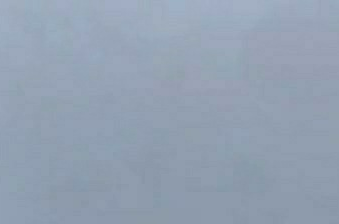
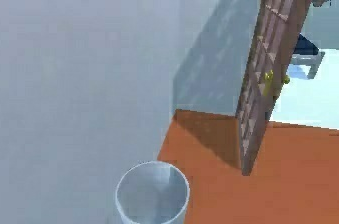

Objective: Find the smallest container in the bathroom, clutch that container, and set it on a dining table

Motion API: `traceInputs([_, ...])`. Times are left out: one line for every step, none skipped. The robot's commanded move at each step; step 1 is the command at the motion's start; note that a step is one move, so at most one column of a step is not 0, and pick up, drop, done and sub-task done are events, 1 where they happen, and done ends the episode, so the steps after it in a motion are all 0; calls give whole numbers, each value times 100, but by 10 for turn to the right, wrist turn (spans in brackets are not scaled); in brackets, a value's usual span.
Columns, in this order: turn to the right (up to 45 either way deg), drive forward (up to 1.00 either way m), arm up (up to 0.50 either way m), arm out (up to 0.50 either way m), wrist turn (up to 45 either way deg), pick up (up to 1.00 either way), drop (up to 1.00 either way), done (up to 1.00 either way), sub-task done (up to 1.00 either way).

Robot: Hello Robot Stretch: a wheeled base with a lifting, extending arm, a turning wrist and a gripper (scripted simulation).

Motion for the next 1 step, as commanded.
traceInputs([-450, 0, 0, 0, 0, 0, 0, 0, 0])
